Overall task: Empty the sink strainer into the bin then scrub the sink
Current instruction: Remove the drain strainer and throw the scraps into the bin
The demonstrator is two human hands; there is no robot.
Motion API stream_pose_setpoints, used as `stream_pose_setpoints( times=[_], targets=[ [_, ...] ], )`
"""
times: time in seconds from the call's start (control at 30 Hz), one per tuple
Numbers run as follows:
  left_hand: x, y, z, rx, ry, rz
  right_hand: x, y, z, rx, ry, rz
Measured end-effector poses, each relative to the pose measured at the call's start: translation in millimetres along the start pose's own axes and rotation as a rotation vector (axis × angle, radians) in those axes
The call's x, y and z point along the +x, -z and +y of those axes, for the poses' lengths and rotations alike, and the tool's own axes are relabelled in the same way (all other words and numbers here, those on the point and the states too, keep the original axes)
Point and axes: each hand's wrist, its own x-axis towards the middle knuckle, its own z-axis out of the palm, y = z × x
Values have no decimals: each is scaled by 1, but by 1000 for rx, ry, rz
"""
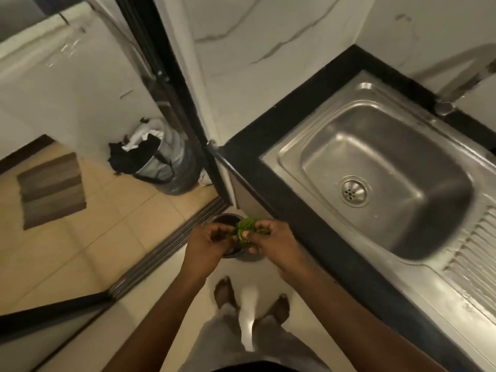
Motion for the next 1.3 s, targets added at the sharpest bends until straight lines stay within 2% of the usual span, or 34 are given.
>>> stream_pose_setpoints(
  times=[0.23,0.43,0.5,0.67,0.8,0.97,1.07,1.3],
  targets=[
    [43,22,-79,80,166,-74,66,-73,51,58,-263,63],
    [84,26,-106,103,214,-219,118,-104,74,172,-391,176],
    [96,28,-110,106,229,-249,130,-107,75,129,-388,195],
    [118,39,-114,177,232,-306,146,-110,70,-21,-374,141],
    [125,48,-123,217,248,-274,142,-101,69,-123,-412,35],
    [118,54,-129,284,254,-284,126,-90,64,-283,-331,42],
    [108,55,-120,282,251,-265,109,-89,55,-233,-268,50],
    [76,56,-60,248,78,-225,60,-81,25,-110,-44,137]
  ],
)
